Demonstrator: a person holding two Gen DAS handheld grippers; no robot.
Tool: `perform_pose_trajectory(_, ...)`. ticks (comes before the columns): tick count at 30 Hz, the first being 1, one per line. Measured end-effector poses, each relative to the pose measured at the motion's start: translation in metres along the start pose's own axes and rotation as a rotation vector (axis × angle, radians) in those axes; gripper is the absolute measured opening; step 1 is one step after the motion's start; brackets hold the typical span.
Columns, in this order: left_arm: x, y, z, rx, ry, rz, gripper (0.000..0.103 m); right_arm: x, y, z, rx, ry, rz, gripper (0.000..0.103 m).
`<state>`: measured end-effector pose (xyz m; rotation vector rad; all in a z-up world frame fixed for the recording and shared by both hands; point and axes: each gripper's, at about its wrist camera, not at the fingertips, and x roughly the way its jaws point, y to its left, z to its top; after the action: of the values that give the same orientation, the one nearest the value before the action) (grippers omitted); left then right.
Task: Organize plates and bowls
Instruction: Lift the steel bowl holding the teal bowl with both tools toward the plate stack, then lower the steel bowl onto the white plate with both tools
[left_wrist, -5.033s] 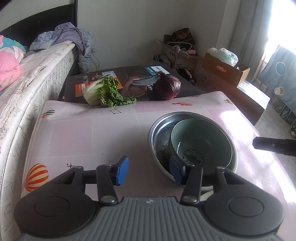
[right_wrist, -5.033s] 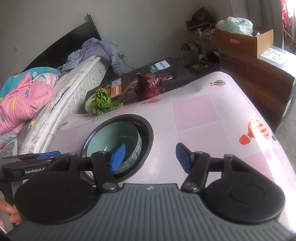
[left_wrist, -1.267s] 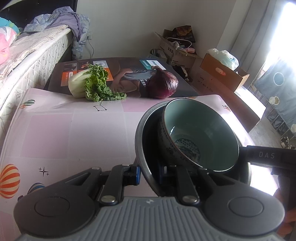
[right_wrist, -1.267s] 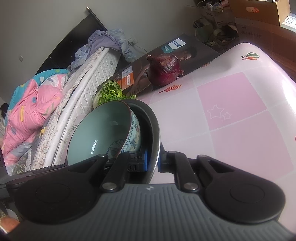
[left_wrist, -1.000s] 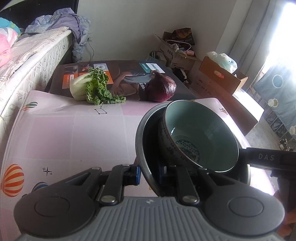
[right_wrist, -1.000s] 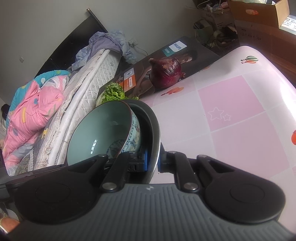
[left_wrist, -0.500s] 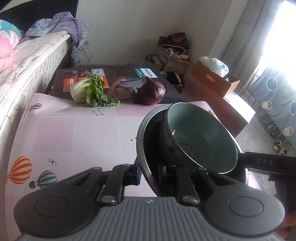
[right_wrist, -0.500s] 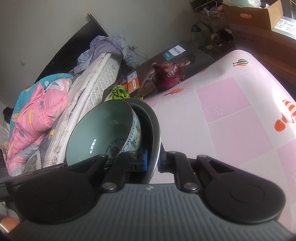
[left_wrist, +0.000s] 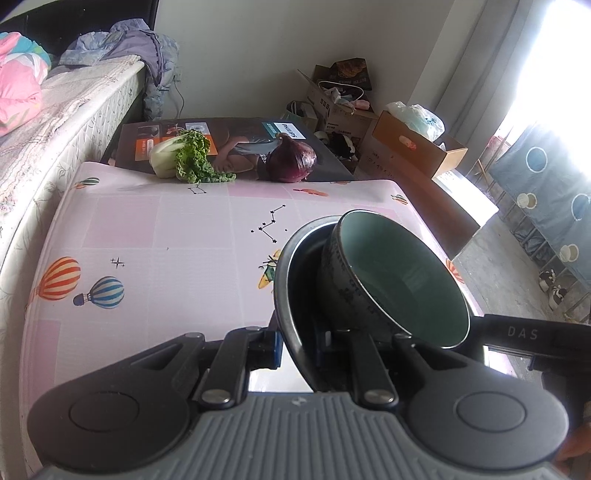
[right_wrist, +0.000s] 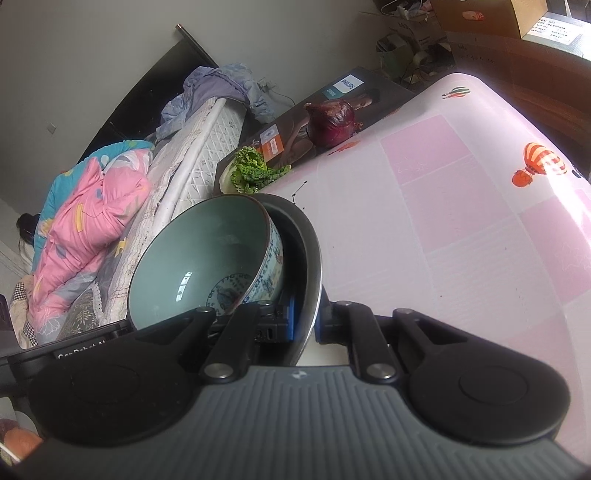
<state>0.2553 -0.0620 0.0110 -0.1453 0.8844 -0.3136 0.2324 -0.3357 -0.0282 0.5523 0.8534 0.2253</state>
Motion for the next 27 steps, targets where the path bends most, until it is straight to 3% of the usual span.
perform_pose_trajectory(8, -0.006, -0.002, -0.036, -0.003, 0.044, -0.02, 0.015, -0.023, -0.011, -0.046, 0.02, 0.042, -0.023, 0.01)
perform_pose_trajectory(16, -0.001, 0.008, -0.063, -0.01, 0.091, -0.007, 0.015, -0.015, -0.014, -0.077, 0.025, 0.089, -0.032, 0.011)
perform_pose_trajectory(27, 0.011, 0.019, -0.08, -0.017, 0.134, -0.022, 0.017, 0.001, -0.014, -0.085, -0.003, 0.091, -0.06, 0.011)
